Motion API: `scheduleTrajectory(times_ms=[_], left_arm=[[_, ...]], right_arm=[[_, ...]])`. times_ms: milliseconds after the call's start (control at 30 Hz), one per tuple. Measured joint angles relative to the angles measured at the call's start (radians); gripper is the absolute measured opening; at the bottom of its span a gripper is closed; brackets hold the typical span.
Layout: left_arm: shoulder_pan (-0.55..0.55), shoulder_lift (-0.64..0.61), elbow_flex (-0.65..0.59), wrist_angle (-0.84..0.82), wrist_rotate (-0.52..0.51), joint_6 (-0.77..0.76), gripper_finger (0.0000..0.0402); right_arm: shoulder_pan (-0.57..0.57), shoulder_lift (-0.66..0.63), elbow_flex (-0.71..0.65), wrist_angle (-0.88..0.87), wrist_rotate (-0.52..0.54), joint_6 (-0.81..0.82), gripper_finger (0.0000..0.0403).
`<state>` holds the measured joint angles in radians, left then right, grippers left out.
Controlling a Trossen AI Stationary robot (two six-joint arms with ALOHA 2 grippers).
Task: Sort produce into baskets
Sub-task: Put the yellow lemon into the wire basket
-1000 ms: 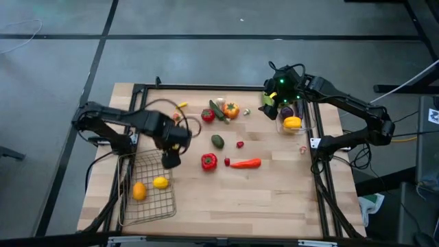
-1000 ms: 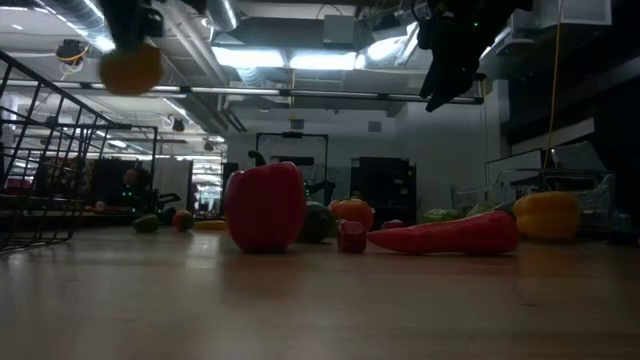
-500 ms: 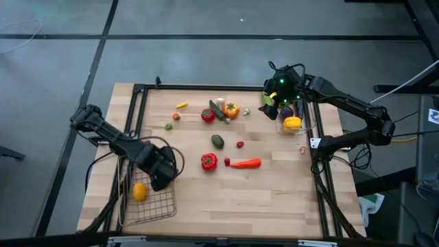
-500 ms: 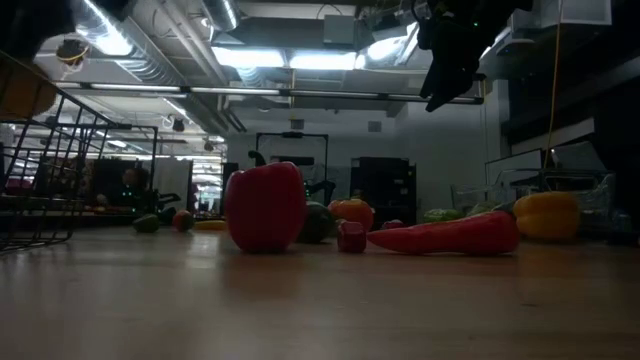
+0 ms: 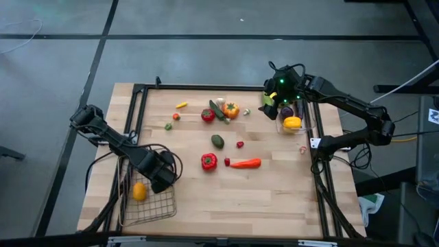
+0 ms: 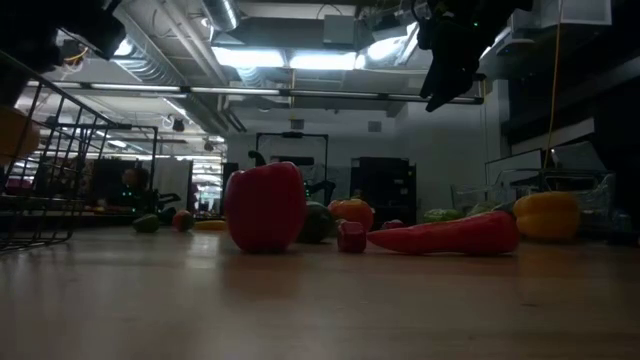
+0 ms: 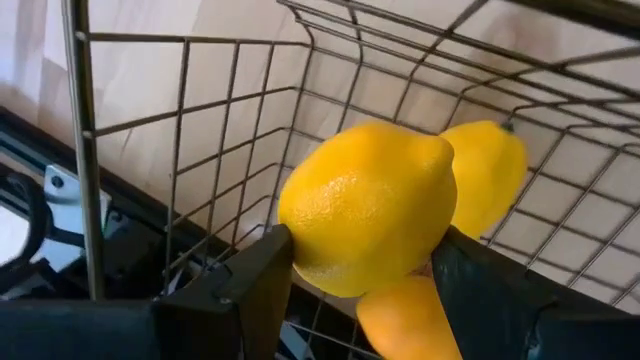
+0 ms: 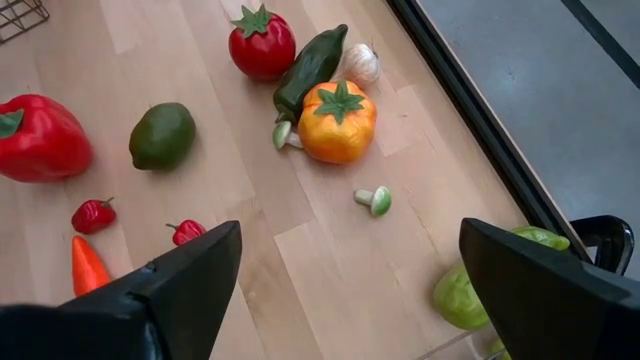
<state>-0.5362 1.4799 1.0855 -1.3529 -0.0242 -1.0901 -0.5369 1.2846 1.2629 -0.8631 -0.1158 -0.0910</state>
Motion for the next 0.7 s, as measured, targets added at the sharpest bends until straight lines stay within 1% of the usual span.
scheduleTrajectory(times_ms=[233, 533, 700], left_arm=[[0.008, 0.000, 0.000, 0.007, -0.009, 0.044, 0.0219], [0.008, 0.000, 0.000, 0.001, -0.011, 0.043, 0.0220], [0.008, 0.000, 0.000, 0.007, -0.011, 0.027, 0.0243]], right_arm=[[0.000, 0.000, 0.000, 0.000, 0.000, 0.000, 0.0372], [0.000, 0.000, 0.000, 0.000, 0.000, 0.000, 0.0372], [0.000, 0.000, 0.000, 0.001, 0.000, 0.000, 0.0372]])
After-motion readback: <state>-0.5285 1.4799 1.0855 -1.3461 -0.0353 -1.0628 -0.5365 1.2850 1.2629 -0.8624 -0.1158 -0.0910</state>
